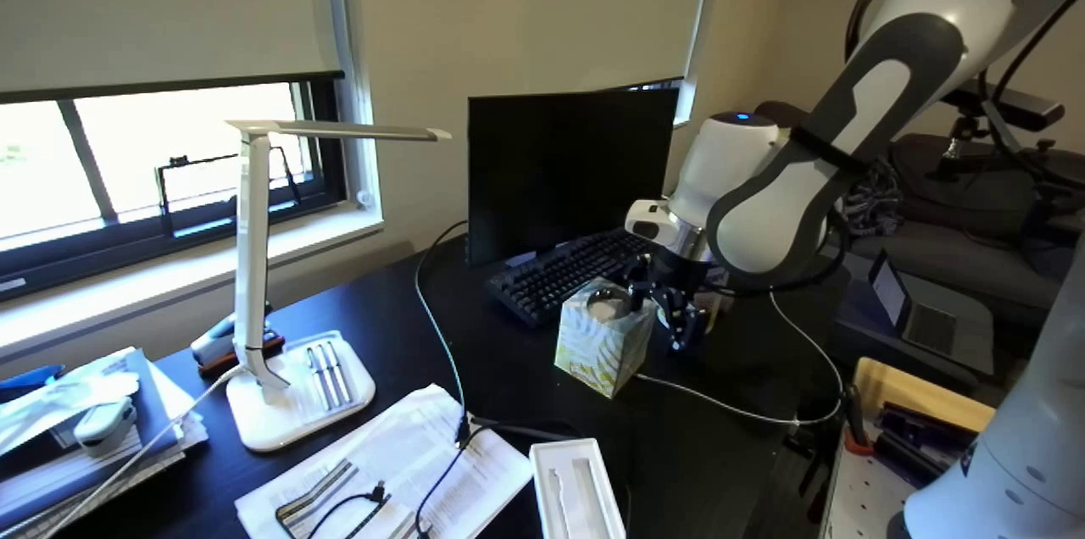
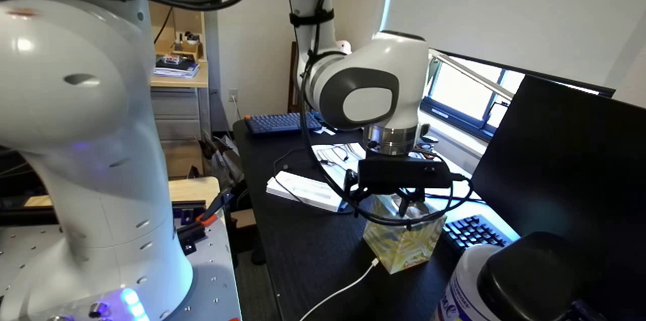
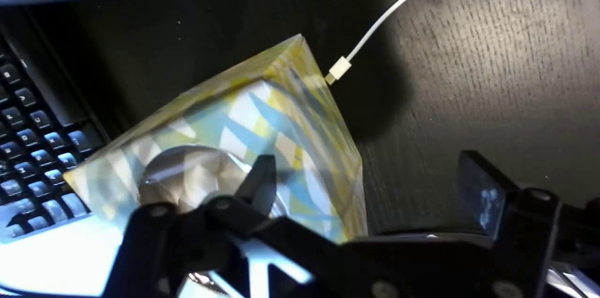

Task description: Pick up the white charger and move it from the left side of the laptop to the right side

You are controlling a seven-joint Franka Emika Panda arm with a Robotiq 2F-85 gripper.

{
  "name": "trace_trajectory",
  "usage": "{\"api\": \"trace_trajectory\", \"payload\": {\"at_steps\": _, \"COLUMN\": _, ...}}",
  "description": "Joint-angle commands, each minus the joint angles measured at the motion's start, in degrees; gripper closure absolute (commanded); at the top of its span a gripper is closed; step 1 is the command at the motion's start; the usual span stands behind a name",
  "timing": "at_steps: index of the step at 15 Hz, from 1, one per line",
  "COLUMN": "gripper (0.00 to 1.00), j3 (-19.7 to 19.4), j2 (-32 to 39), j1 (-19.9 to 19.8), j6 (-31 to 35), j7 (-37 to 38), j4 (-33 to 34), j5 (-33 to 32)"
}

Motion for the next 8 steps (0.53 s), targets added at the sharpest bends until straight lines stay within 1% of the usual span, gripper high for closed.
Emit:
{"api": "trace_trajectory", "payload": {"at_steps": 1, "gripper": 0.00, "j3": 2.1, "j2": 1.2, "j1": -1.9, "j6": 1.6, "j7": 0.5, "j4": 0.1, "j5": -0.5}}
{"api": "trace_trajectory", "payload": {"at_steps": 5, "gripper": 0.00, "j3": 3.2, "j2": 2.7, "j1": -2.4, "j6": 2.7, "j7": 0.7, "j4": 0.6, "j5": -0.6}}
{"api": "trace_trajectory", "payload": {"at_steps": 6, "gripper": 0.00, "j3": 1.8, "j2": 3.1, "j1": -2.0, "j6": 4.5, "j7": 3.0, "j4": 0.6, "j5": -3.9}}
{"api": "trace_trajectory", "payload": {"at_steps": 7, "gripper": 0.00, "j3": 1.9, "j2": 2.5, "j1": -2.3, "j6": 3.7, "j7": 3.2, "j4": 0.8, "j5": -4.6}}
{"api": "trace_trajectory", "payload": {"at_steps": 8, "gripper": 0.00, "j3": 1.6, "j2": 2.0, "j1": -2.3, "j6": 3.5, "j7": 5.1, "j4": 1.0, "j5": -5.7}}
